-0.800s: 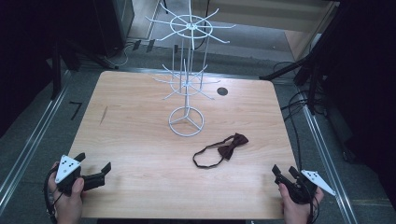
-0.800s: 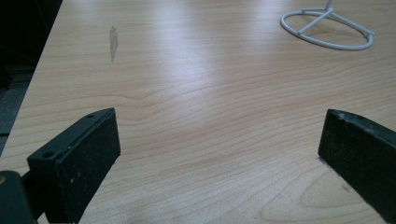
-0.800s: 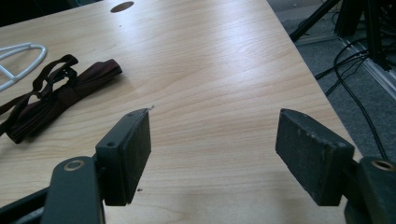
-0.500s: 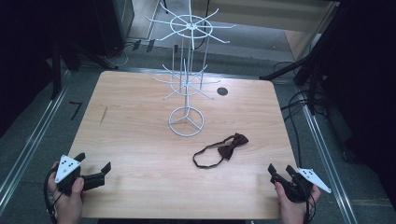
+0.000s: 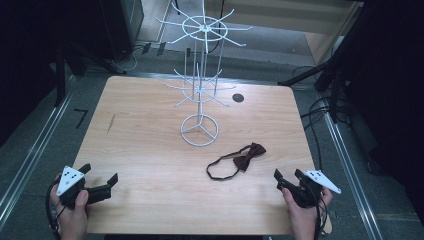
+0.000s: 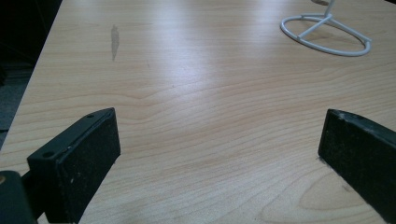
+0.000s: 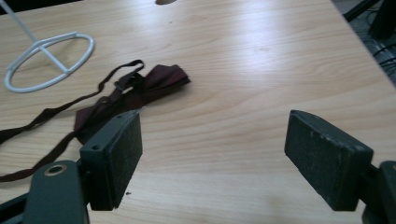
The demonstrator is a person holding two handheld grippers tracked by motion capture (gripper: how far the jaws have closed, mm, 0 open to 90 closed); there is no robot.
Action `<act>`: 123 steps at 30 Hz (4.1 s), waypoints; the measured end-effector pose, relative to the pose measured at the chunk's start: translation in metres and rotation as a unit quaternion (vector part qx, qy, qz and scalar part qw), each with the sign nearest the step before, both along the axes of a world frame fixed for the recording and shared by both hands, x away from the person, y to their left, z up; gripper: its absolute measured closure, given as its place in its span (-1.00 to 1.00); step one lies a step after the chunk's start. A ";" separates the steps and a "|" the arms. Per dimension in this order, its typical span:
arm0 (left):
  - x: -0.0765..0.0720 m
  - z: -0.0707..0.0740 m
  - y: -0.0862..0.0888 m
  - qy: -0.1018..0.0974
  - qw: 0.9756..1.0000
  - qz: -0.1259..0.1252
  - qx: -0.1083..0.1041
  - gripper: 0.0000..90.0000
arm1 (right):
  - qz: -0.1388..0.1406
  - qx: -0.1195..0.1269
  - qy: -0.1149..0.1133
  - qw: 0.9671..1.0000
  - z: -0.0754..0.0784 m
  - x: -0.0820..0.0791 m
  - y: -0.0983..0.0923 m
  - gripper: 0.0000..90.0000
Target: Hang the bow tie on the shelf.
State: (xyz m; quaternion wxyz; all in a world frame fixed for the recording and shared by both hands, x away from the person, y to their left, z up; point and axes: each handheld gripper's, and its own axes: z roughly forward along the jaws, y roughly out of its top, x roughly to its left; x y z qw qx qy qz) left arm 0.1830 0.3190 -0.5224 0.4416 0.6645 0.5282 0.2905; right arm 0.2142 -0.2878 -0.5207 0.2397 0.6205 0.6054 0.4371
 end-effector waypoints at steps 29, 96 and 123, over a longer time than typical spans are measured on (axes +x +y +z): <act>0.001 0.000 0.003 0.002 1.000 -0.001 -0.013 -1.00 | 0.066 -0.028 0.068 0.995 0.007 0.052 0.081 -0.45; 0.002 0.000 0.005 0.006 1.000 -0.005 -0.019 -1.00 | 0.101 -0.141 -0.086 0.981 0.060 0.040 0.131 0.92; 0.002 0.000 0.005 0.005 1.000 -0.004 -0.019 -1.00 | 0.130 -0.146 -0.154 0.969 0.107 0.036 0.145 0.92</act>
